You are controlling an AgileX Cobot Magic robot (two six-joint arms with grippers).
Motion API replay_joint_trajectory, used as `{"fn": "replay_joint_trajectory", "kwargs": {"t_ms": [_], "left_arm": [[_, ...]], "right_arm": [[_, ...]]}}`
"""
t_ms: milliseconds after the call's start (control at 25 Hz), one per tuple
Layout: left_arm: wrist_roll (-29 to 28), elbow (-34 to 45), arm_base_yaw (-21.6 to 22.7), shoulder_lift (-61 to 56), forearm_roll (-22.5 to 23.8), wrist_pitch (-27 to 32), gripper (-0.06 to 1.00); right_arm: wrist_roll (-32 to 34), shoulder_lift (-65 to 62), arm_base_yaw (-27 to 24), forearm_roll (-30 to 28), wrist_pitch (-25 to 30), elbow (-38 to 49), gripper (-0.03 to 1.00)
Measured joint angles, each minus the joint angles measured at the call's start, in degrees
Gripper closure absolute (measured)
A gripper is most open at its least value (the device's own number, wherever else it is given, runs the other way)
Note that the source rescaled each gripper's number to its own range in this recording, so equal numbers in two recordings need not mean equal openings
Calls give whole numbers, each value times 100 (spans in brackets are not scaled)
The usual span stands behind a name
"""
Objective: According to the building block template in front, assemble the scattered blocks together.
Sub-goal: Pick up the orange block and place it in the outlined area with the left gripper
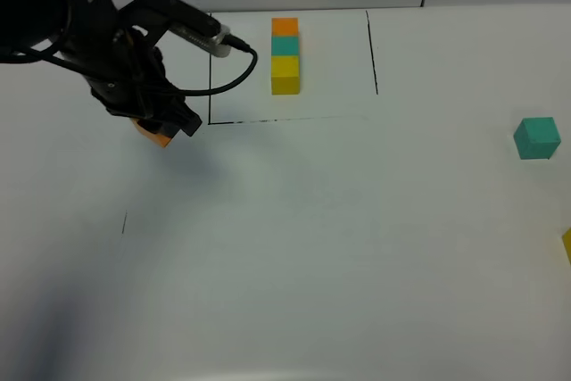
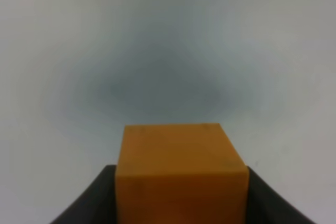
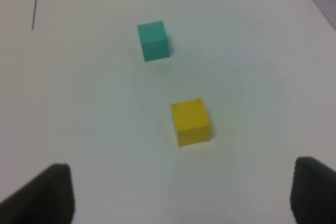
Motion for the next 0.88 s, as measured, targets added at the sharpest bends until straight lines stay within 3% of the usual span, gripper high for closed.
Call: {"fn": "replay_joint_trajectory", "kwargs": {"t_ms": [400, 880], "left_arm": [[670, -1265, -528, 1247, 10, 868, 94], [1901, -3387, -991, 2664, 25, 1936, 94]], "right_arm": [[-5, 0, 0, 0, 0, 0, 27], [-1, 0, 0, 0, 0, 0, 27]]}}
